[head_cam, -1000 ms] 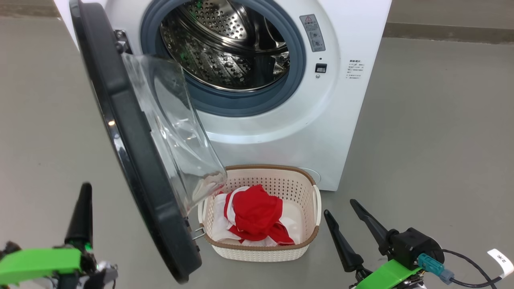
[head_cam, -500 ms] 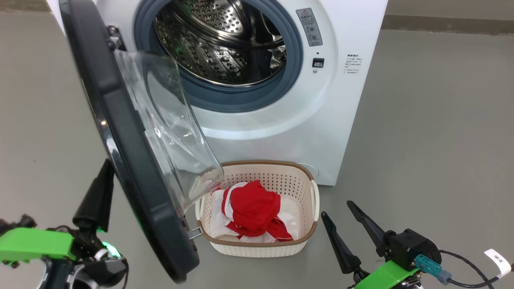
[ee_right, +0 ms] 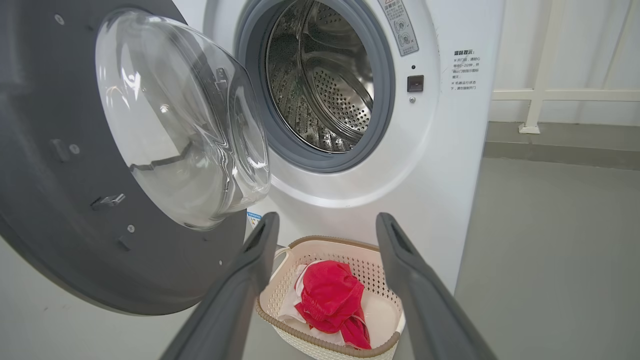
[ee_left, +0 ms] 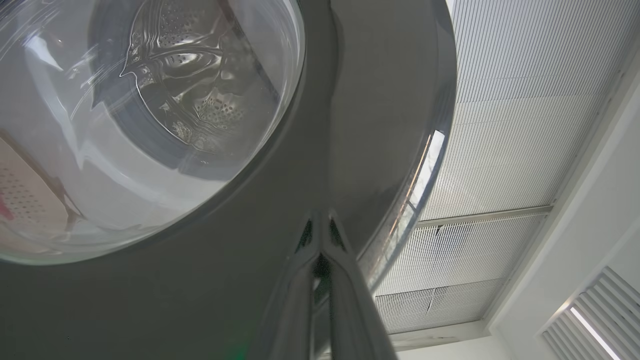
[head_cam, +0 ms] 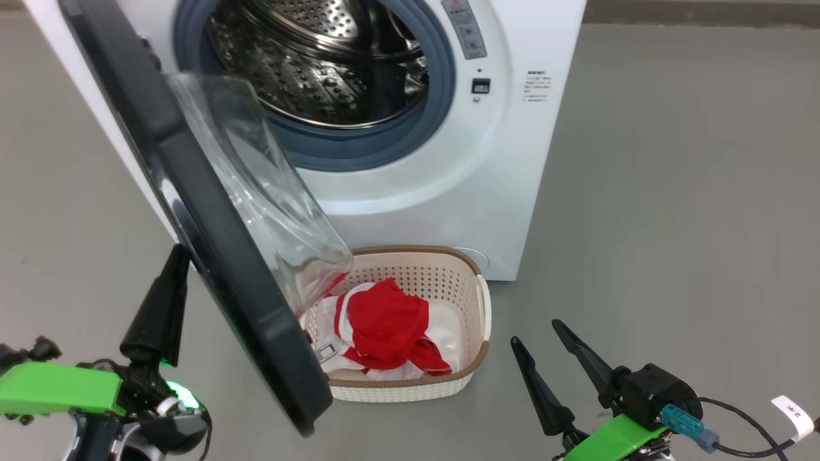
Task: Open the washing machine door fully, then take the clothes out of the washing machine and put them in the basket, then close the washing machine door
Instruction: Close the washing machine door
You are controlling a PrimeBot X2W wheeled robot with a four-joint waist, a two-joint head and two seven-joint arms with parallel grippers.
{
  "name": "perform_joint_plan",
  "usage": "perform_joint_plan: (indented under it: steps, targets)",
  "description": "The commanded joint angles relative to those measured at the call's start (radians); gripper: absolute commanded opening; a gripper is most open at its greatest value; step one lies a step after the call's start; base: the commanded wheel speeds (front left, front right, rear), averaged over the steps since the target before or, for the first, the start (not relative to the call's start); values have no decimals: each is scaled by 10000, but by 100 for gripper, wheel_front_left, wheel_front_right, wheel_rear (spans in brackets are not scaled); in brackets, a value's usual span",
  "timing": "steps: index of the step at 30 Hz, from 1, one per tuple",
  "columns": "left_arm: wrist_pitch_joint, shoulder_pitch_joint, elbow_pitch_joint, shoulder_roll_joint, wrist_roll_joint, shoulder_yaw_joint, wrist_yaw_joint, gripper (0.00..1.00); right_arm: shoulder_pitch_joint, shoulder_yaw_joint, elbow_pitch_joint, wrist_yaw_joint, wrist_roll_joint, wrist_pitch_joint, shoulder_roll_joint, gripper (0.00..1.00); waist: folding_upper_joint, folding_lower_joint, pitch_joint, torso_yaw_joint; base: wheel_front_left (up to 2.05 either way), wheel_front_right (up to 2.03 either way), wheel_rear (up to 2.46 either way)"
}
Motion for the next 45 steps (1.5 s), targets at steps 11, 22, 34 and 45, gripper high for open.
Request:
perform_joint_plan:
  steps: [11,22,34,45]
  targets:
    - [-163,-378,-426,56,-433,-61,-222,0,-570,233,-288,33,228,-65,-39,100,-1,-1,613,-684,0,0,0]
    - [-540,-1367,-152,41,-347,-275,-555,0,-942,323,-370,33,225,-65,-164,100,-1,-1,1277,-1233,0,0,0]
    - [-751,-2745,564,64,116,-638,-917,0,-1268,321,-457,33,192,-65,-226,100,-1,-1,1932,-1615,0,0,0]
    - [-1094,-4474,1651,49,372,-897,-1287,0,-1591,320,-607,33,114,-65,-344,100,-1,-1,2531,-1790,0,0,0]
